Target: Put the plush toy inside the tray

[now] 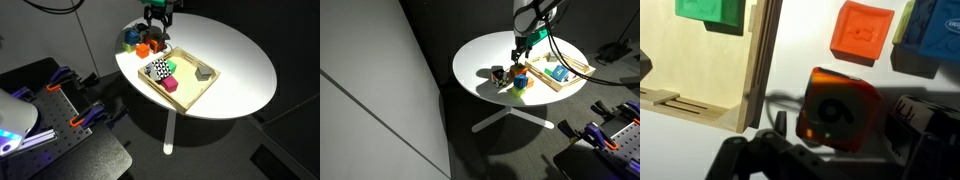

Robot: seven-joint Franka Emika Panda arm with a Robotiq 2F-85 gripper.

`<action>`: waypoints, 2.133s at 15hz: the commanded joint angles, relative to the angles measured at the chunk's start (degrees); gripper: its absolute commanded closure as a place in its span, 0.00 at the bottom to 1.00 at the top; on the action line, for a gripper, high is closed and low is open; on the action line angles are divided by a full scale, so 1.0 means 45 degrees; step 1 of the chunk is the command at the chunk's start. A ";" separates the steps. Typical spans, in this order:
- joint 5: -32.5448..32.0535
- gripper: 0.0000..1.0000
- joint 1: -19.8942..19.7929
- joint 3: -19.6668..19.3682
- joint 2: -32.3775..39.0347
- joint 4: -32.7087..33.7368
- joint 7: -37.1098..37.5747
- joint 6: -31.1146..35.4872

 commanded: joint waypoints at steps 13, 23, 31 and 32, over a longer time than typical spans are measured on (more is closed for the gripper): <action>0.0011 0.25 0.0066 0.0035 0.1968 0.1704 0.0167 -0.0308; 0.0324 0.73 -0.0730 0.0100 0.0522 0.0890 -0.0179 -0.0432; 0.0369 0.91 -0.1537 -0.0155 -0.0601 0.0585 -0.0199 -0.1915; 0.0370 0.89 -0.1635 -0.0199 -0.0705 0.0522 -0.0204 -0.2086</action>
